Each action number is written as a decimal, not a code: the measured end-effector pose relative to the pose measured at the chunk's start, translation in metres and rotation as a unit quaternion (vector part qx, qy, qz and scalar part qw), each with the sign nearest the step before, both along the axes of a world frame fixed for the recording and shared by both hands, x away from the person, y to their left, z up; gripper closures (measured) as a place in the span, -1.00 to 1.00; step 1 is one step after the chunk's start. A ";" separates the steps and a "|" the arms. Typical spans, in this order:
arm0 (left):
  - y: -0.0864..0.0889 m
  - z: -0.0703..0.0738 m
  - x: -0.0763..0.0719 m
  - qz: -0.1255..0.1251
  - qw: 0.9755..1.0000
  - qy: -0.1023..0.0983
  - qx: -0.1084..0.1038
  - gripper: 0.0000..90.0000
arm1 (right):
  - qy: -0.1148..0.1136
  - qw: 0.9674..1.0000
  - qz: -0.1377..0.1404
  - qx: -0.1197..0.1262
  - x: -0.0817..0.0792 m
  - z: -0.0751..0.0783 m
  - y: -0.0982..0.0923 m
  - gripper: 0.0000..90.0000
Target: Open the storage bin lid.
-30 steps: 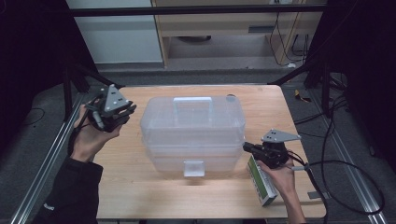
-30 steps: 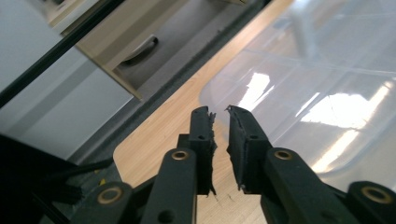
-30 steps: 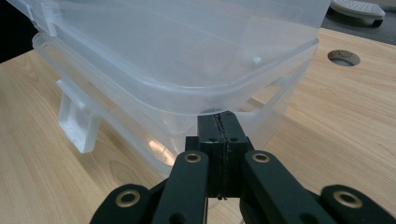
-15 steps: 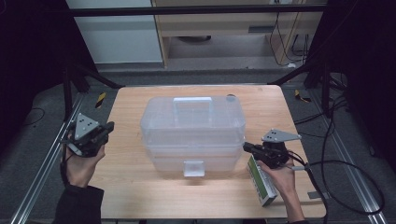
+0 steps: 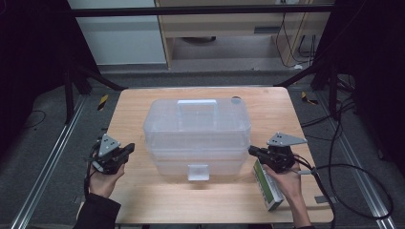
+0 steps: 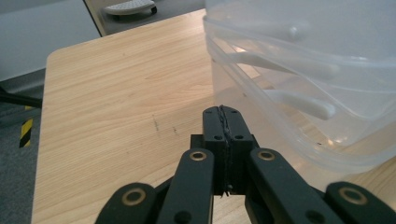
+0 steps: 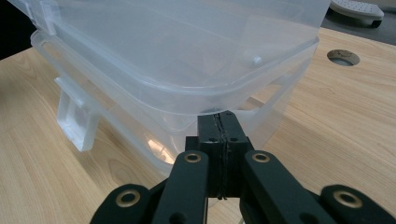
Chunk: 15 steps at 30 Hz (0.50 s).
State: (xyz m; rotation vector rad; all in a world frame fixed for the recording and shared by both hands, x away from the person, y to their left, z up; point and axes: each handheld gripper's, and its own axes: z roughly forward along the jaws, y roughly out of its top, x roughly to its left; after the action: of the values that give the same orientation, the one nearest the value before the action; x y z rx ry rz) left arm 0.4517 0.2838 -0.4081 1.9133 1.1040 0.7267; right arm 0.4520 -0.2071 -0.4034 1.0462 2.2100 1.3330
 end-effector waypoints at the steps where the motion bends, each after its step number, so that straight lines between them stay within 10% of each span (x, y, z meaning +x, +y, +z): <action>1: -0.002 -0.001 0.000 -0.005 1.000 0.004 0.001 0.99 | 0.000 1.000 0.000 0.000 0.000 0.000 0.000 1.00; 15: -0.026 0.002 -0.006 -0.072 0.997 0.007 -0.022 0.99 | -0.001 1.000 -0.001 -0.003 0.000 -0.001 0.001 1.00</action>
State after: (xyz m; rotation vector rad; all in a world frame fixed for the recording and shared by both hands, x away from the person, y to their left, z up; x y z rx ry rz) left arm 0.4453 0.2582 -0.4058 1.9406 0.9723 0.6048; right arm 0.4516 -0.2063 -0.4044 1.0437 2.2100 1.3248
